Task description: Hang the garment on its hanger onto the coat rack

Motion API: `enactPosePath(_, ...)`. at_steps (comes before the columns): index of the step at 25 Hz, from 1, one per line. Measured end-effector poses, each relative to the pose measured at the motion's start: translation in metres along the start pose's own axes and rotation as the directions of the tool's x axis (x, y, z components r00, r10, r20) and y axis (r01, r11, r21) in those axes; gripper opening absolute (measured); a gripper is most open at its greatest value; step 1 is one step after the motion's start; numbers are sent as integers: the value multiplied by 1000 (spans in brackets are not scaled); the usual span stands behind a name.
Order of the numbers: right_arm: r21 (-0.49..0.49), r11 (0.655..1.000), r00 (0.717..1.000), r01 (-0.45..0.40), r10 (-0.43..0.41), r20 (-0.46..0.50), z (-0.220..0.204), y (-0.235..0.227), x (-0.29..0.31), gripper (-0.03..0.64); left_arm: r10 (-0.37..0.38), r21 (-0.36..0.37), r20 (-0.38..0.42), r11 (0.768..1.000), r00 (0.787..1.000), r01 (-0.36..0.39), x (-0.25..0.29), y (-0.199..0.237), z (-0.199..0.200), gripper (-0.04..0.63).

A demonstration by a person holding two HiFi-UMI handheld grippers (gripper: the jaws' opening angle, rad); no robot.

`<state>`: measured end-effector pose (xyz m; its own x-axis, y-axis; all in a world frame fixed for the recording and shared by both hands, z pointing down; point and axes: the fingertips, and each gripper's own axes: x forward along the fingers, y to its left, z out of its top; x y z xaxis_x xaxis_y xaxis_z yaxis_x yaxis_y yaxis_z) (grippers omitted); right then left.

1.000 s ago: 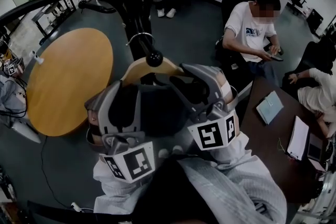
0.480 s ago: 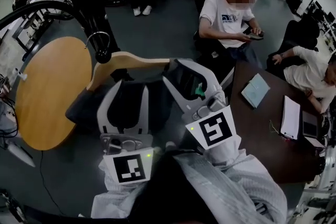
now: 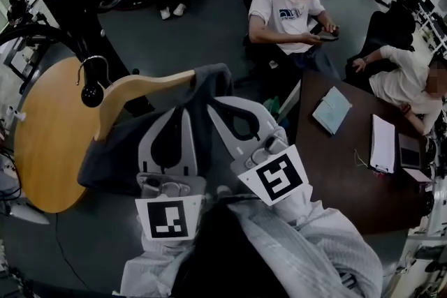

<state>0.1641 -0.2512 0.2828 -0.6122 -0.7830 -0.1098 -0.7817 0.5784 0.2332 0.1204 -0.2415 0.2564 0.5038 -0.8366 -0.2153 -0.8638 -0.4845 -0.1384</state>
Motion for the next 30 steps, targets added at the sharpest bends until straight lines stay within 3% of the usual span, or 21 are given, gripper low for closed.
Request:
enactPosePath(7,71,997,1000,7,-7,-7,-8,-10,1,2,-7,-11,-66,1000,998,7,6,0,-19,5)
enactPosePath(30,58,998,999,25,-23,-30,-20,-28,2,2,-39,-19,-96,999,995,38,26,-5,-36,5)
